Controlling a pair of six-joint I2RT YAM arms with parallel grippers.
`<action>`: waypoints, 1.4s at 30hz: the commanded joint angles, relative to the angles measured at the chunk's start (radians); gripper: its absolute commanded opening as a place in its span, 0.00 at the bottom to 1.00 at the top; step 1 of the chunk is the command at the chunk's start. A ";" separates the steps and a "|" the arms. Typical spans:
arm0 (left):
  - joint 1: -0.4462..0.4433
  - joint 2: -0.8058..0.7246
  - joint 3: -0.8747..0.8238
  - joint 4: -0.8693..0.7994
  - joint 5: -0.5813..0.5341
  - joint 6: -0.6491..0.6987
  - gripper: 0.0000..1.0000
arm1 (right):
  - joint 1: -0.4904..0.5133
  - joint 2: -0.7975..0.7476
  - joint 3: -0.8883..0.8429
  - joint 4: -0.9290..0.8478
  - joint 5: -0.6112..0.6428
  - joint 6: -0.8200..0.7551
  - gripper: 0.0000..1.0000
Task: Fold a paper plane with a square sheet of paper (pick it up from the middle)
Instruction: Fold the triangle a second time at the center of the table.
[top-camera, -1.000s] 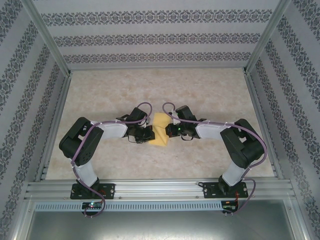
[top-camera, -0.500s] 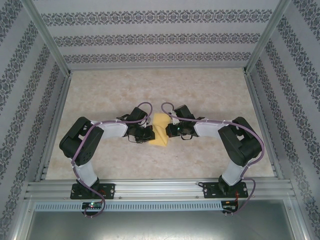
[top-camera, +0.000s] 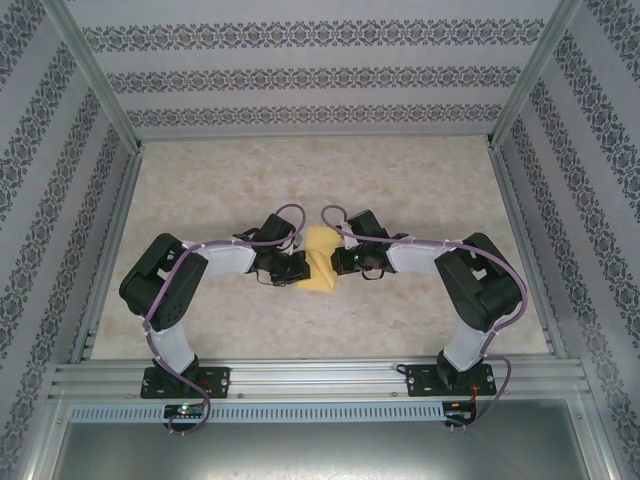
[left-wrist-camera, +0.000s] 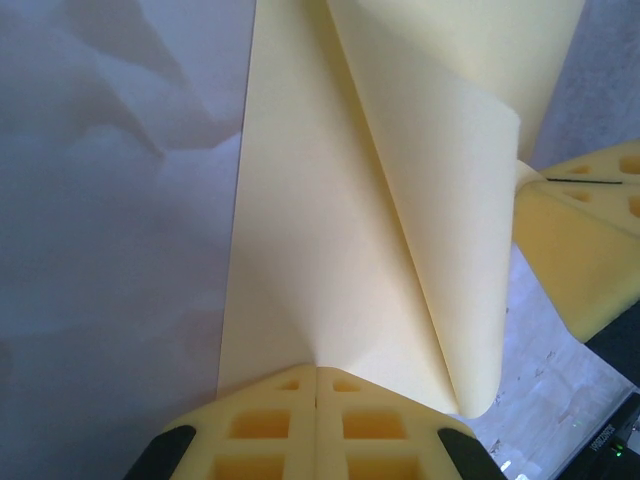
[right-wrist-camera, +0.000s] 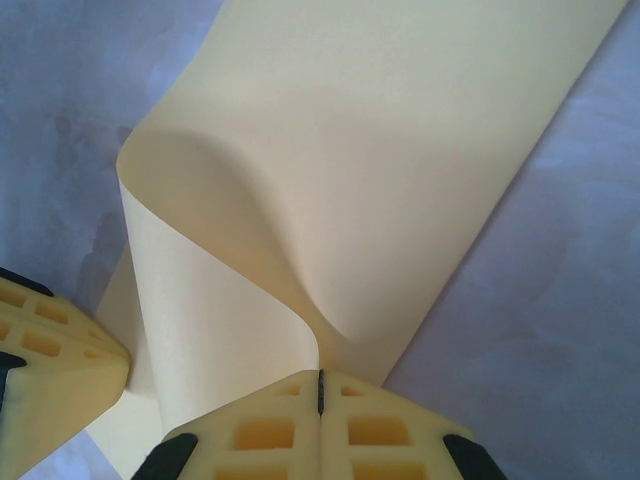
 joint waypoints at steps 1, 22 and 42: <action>-0.011 0.033 0.000 -0.069 -0.040 0.021 0.00 | 0.011 0.017 0.028 -0.006 -0.002 -0.028 0.00; -0.012 0.034 0.005 -0.080 -0.046 0.027 0.00 | 0.006 0.025 0.040 -0.038 0.030 -0.038 0.00; -0.012 0.036 0.006 -0.080 -0.046 0.029 0.00 | 0.015 0.059 0.057 -0.072 0.053 -0.044 0.00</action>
